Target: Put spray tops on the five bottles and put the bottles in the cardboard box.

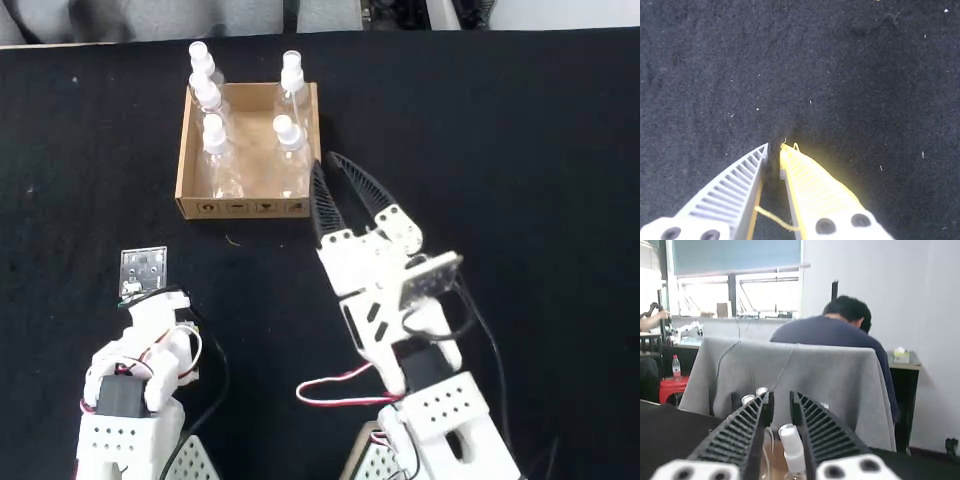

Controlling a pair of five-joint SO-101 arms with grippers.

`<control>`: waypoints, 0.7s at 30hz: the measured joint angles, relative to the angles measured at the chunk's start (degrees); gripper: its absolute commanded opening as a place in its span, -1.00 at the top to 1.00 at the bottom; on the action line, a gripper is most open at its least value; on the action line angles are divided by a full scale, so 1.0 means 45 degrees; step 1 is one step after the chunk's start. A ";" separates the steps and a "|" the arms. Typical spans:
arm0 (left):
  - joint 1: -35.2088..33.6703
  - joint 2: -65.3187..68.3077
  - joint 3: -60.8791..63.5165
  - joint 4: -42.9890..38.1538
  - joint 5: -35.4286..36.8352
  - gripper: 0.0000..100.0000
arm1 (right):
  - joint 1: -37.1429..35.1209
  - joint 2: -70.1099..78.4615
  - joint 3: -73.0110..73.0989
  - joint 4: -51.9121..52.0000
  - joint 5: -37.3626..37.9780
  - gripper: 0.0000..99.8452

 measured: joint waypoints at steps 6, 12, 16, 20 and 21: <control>0.0000 0.0000 0.0000 0.0000 0.0000 0.93 | 0.0332 -0.1465 0.0078 0.0000 0.0020 0.96; 0.0000 0.0000 0.0000 0.0000 0.0000 0.93 | 0.1700 -0.2579 0.0078 0.0000 0.0000 0.96; 0.0000 0.0000 0.0000 0.0000 0.0000 0.93 | 0.2344 -0.3126 0.0078 0.0781 0.0000 0.96; 0.0000 0.0000 0.0000 0.0000 0.0000 0.93 | 0.3009 -0.3888 0.0078 0.2071 0.0000 0.96; 0.0000 0.0000 0.0000 0.0000 0.0000 0.93 | 0.3145 -0.4122 0.0078 0.2364 0.0000 0.96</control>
